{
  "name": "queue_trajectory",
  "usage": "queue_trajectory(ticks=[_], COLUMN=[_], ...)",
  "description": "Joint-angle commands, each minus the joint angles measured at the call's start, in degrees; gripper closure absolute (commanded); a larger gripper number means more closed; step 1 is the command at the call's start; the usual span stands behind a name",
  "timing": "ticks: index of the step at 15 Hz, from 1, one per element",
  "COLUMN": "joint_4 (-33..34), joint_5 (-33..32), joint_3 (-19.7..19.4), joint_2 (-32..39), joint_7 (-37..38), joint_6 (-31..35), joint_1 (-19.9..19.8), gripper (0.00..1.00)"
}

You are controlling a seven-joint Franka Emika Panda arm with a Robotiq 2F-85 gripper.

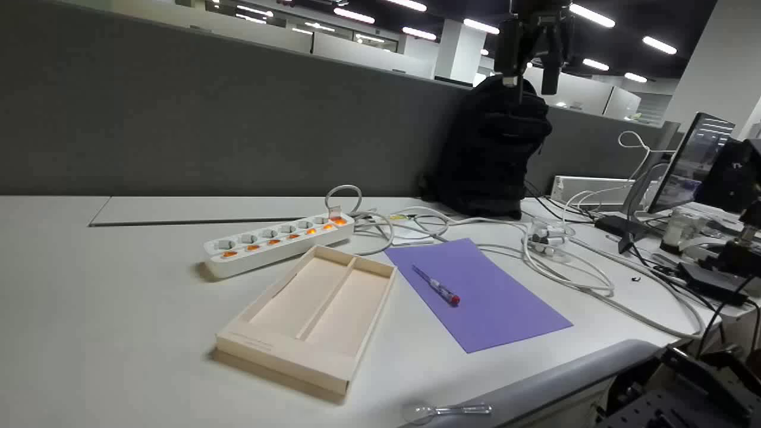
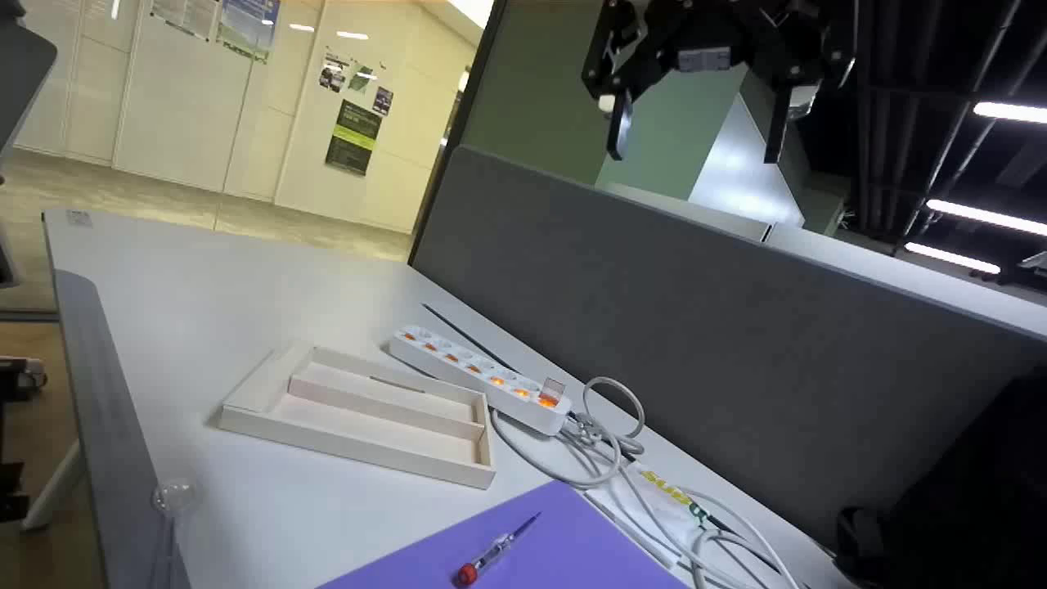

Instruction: Put the screwdriver on the tray

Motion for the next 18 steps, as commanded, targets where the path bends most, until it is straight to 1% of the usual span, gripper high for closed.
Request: queue_trajectory(ticks=[1,15,18], joint_4=[0.1,0.1,-0.6], joint_5=[-0.2,-0.2,0.3], joint_3=[-0.6,-0.6,-1.0], joint_2=[0.0,0.0,1.7], joint_7=[0.2,0.2,1.2], joint_6=[-0.2,-0.2,3.0], joint_1=[0.7,0.7,0.5], gripper=[0.0,0.0,0.0])
